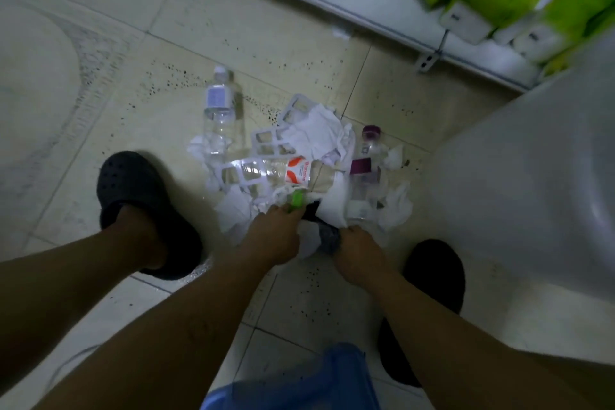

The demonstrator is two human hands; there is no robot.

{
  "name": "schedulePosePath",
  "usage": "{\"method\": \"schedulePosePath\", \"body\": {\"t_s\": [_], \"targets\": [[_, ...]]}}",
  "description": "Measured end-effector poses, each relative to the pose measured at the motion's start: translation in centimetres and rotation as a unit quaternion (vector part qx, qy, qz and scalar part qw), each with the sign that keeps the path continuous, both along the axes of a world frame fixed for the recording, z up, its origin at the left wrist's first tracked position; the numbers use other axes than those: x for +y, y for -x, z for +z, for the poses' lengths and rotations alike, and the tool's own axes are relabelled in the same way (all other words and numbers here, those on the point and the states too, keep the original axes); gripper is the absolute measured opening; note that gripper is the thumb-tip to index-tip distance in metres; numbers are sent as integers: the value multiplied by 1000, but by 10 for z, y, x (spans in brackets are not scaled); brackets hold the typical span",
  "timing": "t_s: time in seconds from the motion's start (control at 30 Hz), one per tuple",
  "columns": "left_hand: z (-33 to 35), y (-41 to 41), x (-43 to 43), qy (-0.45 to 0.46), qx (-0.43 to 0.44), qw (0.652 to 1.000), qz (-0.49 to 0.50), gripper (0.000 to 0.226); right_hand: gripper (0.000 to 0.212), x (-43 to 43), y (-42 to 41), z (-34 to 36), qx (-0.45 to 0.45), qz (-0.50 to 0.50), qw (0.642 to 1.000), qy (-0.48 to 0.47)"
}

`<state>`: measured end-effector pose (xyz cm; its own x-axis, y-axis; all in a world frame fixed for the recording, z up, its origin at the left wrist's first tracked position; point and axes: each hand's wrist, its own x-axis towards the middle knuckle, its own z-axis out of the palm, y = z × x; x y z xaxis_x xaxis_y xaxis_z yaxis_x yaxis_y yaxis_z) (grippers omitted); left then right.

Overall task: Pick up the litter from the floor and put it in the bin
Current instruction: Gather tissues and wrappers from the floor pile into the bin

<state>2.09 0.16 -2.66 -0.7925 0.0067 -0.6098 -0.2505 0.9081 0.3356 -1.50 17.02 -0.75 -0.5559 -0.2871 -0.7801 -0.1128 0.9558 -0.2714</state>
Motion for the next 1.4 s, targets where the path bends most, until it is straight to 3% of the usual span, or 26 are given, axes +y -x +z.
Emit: {"method": "schedulePosePath", "body": {"t_s": [0.13,0.2,0.33,0.4,0.6,0.77,0.83,0.93,1.07,1.13,1.23,1.3,1.4], "targets": [[47,17,-6,32,9,999,-34,48,23,-4,11,43,-2,13,1000,-9],[82,27,-10,49,32,997,-51,49,34,-5,23,75,25,28,999,2],[159,44,-10,80,129,987,-57,47,12,2,57,168,80,2,996,35],[197,46,-3,66,172,982,-42,44,20,13,68,213,130,-6,989,69],[280,56,42,-28,275,961,0,33,9,77,92,321,291,-105,942,129],[315,83,104,-102,343,934,-5,26,12,159,107,346,406,-260,864,145],[317,99,134,-111,349,930,-16,27,10,193,105,334,392,-315,853,137],[310,121,180,-113,348,929,-49,30,16,238,105,312,336,-345,869,116],[281,139,228,-95,251,957,-111,47,30,274,108,291,257,-389,876,126],[268,140,237,-77,210,963,-151,57,48,277,109,287,221,-364,895,131],[263,133,224,-41,227,961,-151,60,67,271,111,288,215,-297,924,106],[265,126,203,-19,248,960,-130,57,67,259,112,294,238,-283,922,115],[268,107,163,12,240,966,-94,53,47,228,105,309,269,-257,914,158]]}}
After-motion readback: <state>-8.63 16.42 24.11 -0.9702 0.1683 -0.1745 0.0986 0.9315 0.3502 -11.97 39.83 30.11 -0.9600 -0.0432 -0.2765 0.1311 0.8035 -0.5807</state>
